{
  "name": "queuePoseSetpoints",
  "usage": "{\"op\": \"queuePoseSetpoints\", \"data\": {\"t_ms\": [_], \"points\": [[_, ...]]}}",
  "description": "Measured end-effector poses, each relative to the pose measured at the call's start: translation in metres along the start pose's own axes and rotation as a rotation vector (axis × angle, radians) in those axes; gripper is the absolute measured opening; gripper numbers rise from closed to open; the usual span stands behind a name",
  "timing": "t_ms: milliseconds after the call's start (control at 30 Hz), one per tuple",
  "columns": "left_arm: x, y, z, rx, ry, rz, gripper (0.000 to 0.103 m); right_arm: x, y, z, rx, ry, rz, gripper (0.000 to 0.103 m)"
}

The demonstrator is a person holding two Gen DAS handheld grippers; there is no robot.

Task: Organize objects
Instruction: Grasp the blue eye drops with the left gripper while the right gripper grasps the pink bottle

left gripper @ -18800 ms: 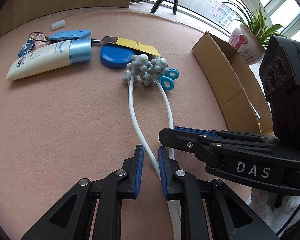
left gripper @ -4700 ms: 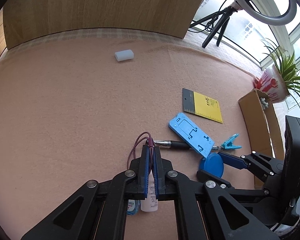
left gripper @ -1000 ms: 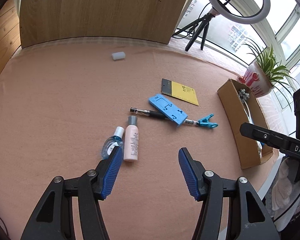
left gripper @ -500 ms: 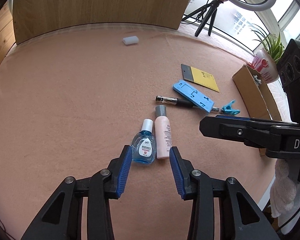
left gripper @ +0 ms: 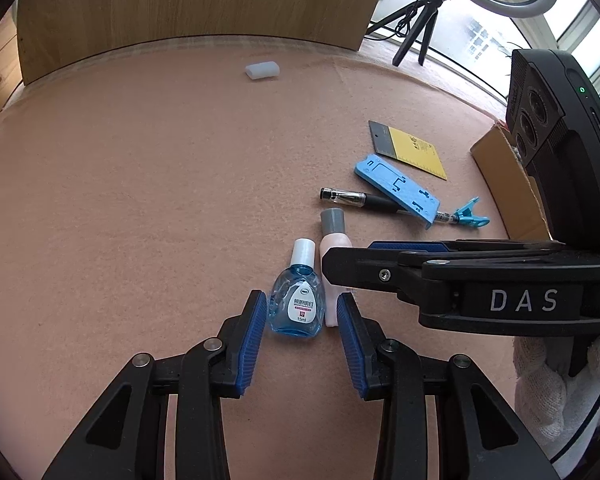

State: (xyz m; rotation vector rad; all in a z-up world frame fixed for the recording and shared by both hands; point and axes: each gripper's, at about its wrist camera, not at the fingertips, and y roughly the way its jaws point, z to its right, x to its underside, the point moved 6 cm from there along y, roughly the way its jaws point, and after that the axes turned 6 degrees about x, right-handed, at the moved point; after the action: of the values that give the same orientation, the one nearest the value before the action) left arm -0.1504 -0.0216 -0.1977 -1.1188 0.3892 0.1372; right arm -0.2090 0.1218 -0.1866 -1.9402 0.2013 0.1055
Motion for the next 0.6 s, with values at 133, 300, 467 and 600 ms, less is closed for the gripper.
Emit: {"op": "queuePoseSetpoints", "data": {"t_ms": [133, 300, 467, 600], "points": [[0.001, 0.002, -0.006, -0.028, -0.005, -0.006, 0.037, -0.002, 0.004, -0.003, 0.033, -0.018, 0.002, 0.034], [0.006, 0.003, -0.011, -0.015, -0.019, -0.007, 0.037, -0.002, 0.003, -0.002, 0.051, -0.043, -0.005, 0.027], [0.005, 0.001, -0.011, -0.02, -0.022, -0.003, 0.038, 0.002, 0.001, -0.002, 0.111, -0.102, -0.004, 0.019], [0.0, 0.003, -0.009, -0.047, 0.001, 0.003, 0.042, 0.007, -0.006, 0.002, 0.124, -0.11, 0.007, 0.019]]}}
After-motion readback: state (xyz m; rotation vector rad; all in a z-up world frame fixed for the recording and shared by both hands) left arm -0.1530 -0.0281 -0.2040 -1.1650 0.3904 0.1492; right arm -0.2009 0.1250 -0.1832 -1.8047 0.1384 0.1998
